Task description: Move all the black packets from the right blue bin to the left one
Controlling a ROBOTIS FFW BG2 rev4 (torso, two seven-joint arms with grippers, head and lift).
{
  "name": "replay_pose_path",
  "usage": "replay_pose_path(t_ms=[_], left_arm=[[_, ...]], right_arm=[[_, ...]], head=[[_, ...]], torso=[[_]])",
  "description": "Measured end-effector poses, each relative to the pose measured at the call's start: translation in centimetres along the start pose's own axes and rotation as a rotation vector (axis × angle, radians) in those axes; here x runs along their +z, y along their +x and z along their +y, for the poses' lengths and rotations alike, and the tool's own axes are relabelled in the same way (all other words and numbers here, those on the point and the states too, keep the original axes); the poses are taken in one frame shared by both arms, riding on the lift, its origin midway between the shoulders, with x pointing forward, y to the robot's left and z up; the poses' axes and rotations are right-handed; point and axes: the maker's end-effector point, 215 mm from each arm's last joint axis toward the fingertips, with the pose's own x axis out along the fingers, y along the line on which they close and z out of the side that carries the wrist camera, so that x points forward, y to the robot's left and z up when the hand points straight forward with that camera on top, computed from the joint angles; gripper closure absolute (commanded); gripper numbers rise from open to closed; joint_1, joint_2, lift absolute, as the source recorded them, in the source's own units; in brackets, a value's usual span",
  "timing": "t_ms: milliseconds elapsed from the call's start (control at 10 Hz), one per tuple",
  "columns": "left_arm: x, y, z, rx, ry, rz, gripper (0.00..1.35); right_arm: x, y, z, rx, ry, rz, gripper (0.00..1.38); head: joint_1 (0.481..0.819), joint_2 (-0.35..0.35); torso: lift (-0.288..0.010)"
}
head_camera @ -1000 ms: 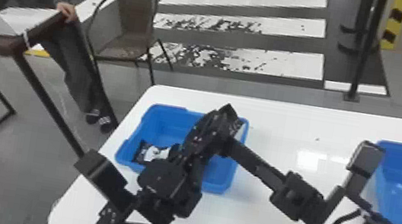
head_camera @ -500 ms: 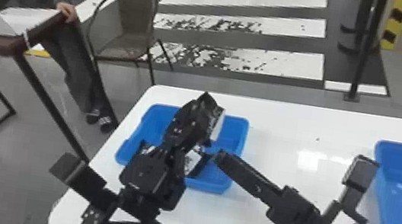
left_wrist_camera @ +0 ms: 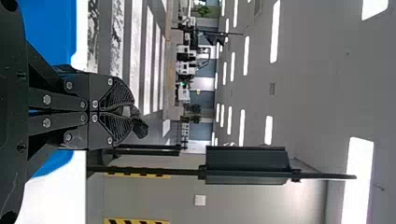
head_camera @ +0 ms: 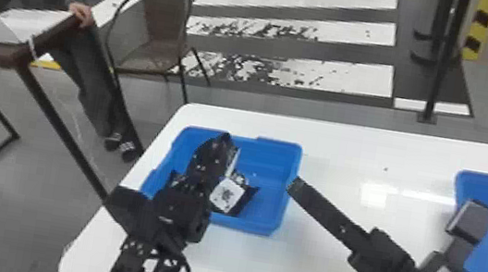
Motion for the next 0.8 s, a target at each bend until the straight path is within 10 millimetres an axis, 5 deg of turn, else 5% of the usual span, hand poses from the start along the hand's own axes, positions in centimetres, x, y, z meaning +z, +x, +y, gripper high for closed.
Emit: replay_pose_path(t_ms=[100, 200, 300, 400, 600, 800], left_arm=[[-2.7, 1.4, 0.5, 0.0, 0.037, 0.034, 1.17], [-4.9, 2.6, 0.6, -0.004, 0.053, 0.065, 0.75], [-5.9, 3.2, 0.5, -0.008, 0.044, 0.077, 0.15], [-5.5, 3.4, 0.1, -0.01, 0.002, 0.054, 0.0], [-2.3, 2.5, -0.8, -0.029, -0.112, -0.065, 0.31], [2.6, 0.4, -1.3, -0.029, -0.176, -0.174, 0.43]], right_arm=[[0.8, -0.2, 0.0, -0.004, -0.017, -0.012, 0.27], [1.5, -0.5, -0.2, -0.011, -0.033, -0.021, 0.27], [2.4, -0.9, -0.6, -0.027, -0.065, -0.029, 0.27], [4.6, -2.0, -1.6, -0.07, -0.15, -0.047, 0.27], [12.6, -7.8, -5.3, -0.306, -0.464, -0.074, 0.27], [20.9, -18.0, -8.1, -0.702, -0.722, -0.068, 0.27]], head=[[0.695, 0.35], [0.695, 0.35], [0.695, 0.35], [0.695, 0.35], [0.695, 0.255], [0.695, 0.132]], torso=[[-0.14], [-0.14], [-0.14], [-0.14], [-0.14], [-0.14]])
